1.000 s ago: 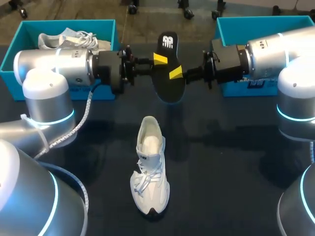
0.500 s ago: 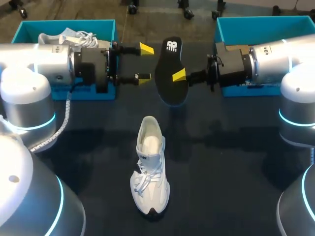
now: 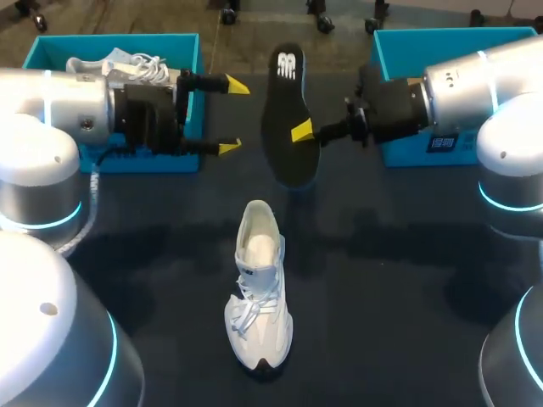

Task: Take the shoe out of the shoebox, open the shoe tongue, remove and reinsert the insole, then place the shoe into the shoebox

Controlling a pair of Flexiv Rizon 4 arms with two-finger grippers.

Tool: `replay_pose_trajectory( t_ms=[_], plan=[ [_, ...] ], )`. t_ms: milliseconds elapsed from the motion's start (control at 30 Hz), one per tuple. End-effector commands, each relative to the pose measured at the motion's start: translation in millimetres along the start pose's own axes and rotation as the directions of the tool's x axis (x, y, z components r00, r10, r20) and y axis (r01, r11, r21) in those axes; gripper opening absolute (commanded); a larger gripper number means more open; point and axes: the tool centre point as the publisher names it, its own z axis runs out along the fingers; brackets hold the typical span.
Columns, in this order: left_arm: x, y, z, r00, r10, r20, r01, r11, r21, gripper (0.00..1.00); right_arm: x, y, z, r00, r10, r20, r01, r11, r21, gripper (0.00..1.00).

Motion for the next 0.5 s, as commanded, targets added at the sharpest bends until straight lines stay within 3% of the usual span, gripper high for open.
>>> replay_pose_trajectory(
  t_ms=[33,267,500],
  plan=[
    [-2.5,-15,-5,0.969,-0.137,-0.205,0.056,0.932,-0.359,1.0,2.0,-2.7,5,1.0,0.002,0.013,-0.002,1.0,-0.006,0.0],
    [-2.5,-15,-5,0.969,-0.137,-0.205,0.056,0.932,-0.359,1.0,2.0,-2.7,5,1.0,0.002,0.013,-0.002,1.0,-0.006,0.0],
    [19.6,-24,-14,0.866,-0.394,-0.307,0.278,0.89,-0.361,1.0,-17.5,-21.1,7,0.998,-0.043,-0.047,0.043,0.999,0.001,0.0]
  ],
)
